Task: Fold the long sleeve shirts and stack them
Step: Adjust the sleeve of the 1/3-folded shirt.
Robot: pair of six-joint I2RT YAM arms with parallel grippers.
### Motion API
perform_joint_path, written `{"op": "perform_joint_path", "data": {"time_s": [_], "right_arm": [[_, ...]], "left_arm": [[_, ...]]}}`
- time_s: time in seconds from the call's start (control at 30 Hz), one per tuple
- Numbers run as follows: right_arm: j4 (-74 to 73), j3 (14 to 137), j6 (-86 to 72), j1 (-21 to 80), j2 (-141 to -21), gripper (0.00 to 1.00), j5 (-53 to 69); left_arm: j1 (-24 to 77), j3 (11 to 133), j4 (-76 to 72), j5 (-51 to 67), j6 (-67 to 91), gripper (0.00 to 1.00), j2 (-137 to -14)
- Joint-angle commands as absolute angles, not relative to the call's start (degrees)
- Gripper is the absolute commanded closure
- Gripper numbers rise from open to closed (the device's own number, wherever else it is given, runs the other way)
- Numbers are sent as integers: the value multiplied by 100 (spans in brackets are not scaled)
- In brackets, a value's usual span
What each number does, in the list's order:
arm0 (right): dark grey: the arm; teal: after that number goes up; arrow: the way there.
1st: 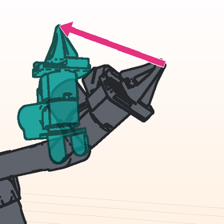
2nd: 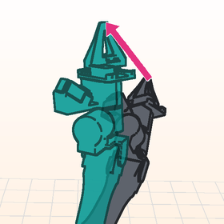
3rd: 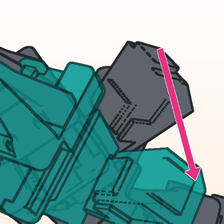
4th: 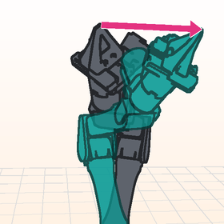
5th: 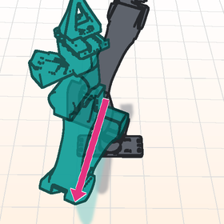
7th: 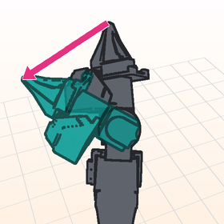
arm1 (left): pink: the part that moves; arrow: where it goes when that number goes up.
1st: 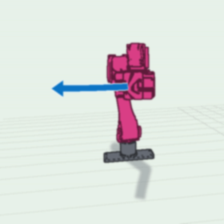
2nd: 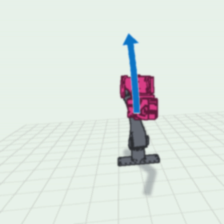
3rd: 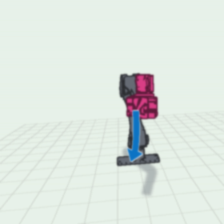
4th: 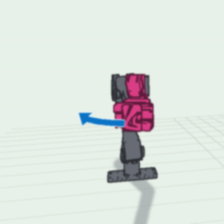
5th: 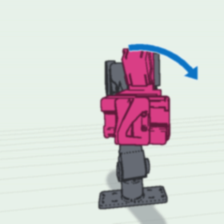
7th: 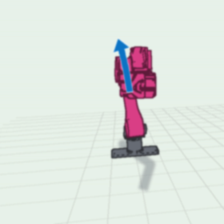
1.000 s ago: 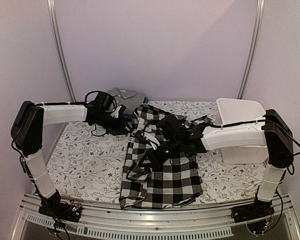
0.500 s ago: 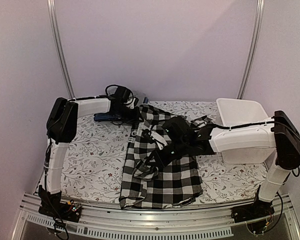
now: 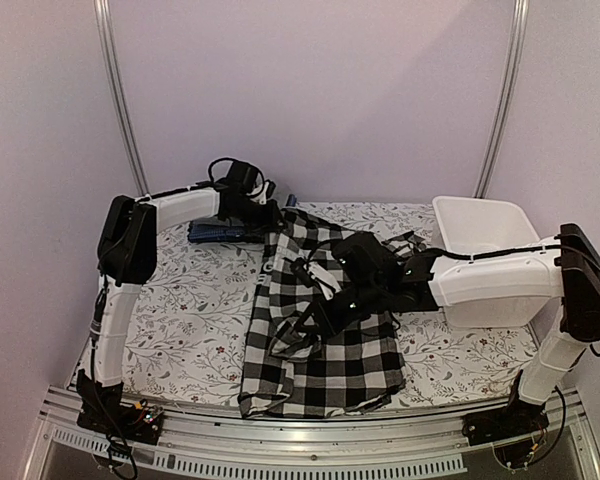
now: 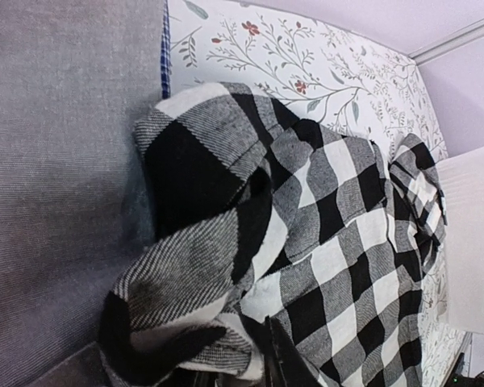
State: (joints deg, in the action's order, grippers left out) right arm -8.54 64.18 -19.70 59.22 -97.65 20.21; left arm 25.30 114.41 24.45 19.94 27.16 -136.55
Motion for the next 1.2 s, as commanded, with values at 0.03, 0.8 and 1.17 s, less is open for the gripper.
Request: {"op": "perform_joint_path", "data": {"time_s": [0.03,0.8,1.17], "right_arm": [[-783,6322,-2065,5980,-9777,100,2328],[-719,6914,-2075,6124,-10523,74,2279],[-1724,7105,-2092,6056,-10256,46,985]], "left_arm": [[2432,11594,2281,2073,2635,78,-13817],[2402,11519,2447,1998,2417,70,-13425],[2437,11199,2537,1932,2360,44,-12643]]}}
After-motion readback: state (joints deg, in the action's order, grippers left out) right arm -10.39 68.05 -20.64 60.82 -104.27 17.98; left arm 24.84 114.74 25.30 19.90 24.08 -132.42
